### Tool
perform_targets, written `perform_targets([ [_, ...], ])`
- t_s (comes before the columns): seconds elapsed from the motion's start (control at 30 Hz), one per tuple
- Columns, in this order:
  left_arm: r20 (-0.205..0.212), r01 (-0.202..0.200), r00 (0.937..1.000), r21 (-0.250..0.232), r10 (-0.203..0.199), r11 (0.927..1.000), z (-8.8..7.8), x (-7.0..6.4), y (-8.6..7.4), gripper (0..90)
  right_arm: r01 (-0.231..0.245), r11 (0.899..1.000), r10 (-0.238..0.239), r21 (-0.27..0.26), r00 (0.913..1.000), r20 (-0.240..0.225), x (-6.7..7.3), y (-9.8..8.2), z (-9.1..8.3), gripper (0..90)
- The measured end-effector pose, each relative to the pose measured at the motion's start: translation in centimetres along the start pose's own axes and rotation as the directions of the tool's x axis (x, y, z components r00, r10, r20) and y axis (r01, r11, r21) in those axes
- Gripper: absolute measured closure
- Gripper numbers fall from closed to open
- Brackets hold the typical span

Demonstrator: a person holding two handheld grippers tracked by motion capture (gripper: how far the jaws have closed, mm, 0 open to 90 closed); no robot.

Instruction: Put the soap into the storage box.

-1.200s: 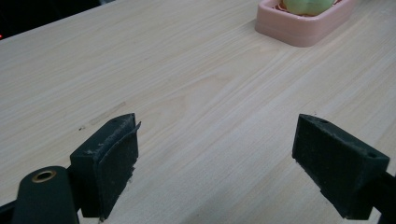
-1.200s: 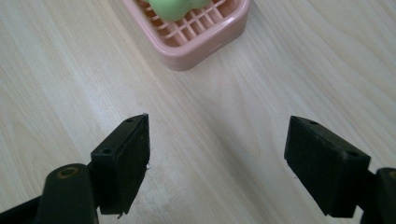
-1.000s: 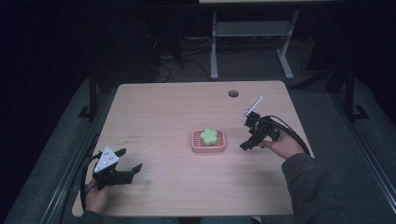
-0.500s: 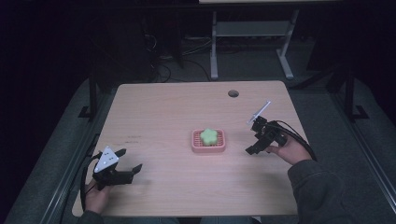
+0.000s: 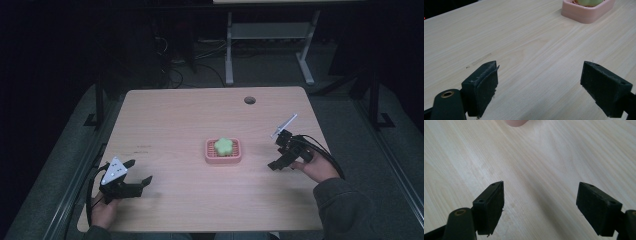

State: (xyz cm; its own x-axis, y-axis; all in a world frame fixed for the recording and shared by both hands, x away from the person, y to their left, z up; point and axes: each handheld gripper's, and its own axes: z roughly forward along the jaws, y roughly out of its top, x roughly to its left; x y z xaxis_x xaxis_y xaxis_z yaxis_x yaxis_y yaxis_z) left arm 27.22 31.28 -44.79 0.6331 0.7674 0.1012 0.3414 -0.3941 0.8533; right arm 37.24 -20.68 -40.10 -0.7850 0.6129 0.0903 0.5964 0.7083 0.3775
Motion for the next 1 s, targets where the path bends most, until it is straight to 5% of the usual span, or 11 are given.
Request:
perform_targets([
  [1.0, -0.001, -0.001, 1.0, 0.009, 0.001, 1.0, 0.1, 0.0, -0.1, 14.2, -0.045, 0.998, 0.045, -0.038, 0.999, 0.001, 0.7, -5.2, 1.0, 22.8],
])
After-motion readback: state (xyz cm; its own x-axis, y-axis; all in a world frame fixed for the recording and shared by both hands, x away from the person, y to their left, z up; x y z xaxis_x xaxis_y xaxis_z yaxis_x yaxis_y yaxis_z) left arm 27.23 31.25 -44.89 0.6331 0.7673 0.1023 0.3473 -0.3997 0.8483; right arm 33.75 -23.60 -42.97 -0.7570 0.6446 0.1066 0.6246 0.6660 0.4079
